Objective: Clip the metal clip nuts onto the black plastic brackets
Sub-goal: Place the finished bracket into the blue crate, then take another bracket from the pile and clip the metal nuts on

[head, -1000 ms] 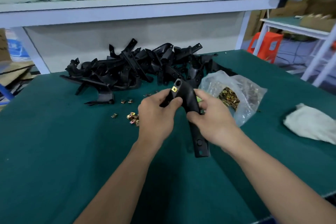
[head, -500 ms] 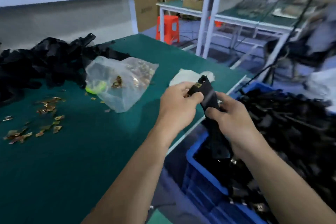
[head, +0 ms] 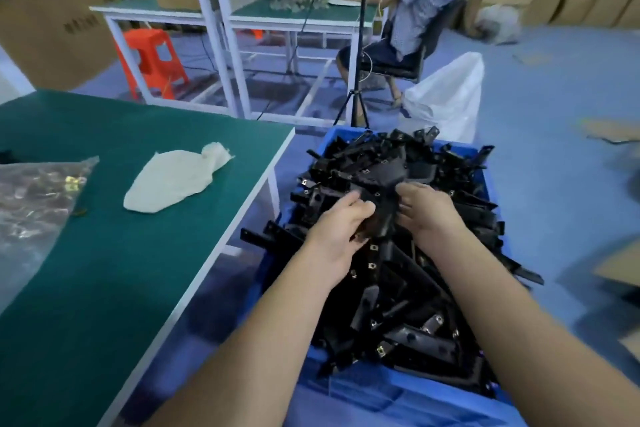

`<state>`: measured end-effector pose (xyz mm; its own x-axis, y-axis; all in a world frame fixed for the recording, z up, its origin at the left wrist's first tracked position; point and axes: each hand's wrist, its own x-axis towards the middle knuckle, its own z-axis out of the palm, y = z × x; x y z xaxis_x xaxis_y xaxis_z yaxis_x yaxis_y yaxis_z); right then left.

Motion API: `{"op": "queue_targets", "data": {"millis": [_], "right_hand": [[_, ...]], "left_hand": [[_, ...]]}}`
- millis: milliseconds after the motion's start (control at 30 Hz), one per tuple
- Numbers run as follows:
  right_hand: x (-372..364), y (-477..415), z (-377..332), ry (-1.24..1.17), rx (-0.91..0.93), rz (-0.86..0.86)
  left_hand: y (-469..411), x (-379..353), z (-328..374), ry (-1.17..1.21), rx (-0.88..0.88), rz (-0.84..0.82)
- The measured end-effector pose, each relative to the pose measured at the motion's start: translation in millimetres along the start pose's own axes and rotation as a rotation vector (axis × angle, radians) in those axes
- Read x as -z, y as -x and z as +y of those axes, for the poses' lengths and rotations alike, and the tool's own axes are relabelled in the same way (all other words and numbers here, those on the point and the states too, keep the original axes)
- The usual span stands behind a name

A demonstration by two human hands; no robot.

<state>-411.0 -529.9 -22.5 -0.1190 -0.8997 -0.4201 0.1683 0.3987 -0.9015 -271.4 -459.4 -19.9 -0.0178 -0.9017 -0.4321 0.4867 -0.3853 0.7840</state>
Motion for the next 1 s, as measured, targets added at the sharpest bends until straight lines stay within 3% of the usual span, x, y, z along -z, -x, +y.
{"op": "queue_targets", "data": {"millis": [67, 133, 367, 467, 600, 700, 867, 1000], "right_hand": [[0, -15, -2, -0.037, -0.055, 0.105], [-4, -17, 13, 0.113, -0.089, 0.121], [-40, 29, 68, 0.33, 0.015, 0.301], [-62, 55, 79, 0.206, 0.024, 0.194], [-106, 86, 66, 0.086, 0.095, 0.013], [-148, 110, 43, 0.047, 0.234, -0.064], [-230, 170, 20, 0.059, 0.39, -0.264], [-297, 231, 26, 0.098, 0.5, -0.501]], "left_hand": [[-5, -11, 0, -0.091, 0.07, 0.053], [-9, -16, -6, -0.155, 0.099, 0.087], [2, 10, -24, -0.103, 0.065, 0.195], [15, 23, -23, -0.214, -0.053, 0.291], [37, 46, 12, -0.618, -0.489, 0.48], [65, 69, 53, -0.769, -0.725, 0.55], [134, 126, 122, -0.792, -0.819, 0.691], [202, 180, 155, -0.981, -0.899, 1.003]]}}
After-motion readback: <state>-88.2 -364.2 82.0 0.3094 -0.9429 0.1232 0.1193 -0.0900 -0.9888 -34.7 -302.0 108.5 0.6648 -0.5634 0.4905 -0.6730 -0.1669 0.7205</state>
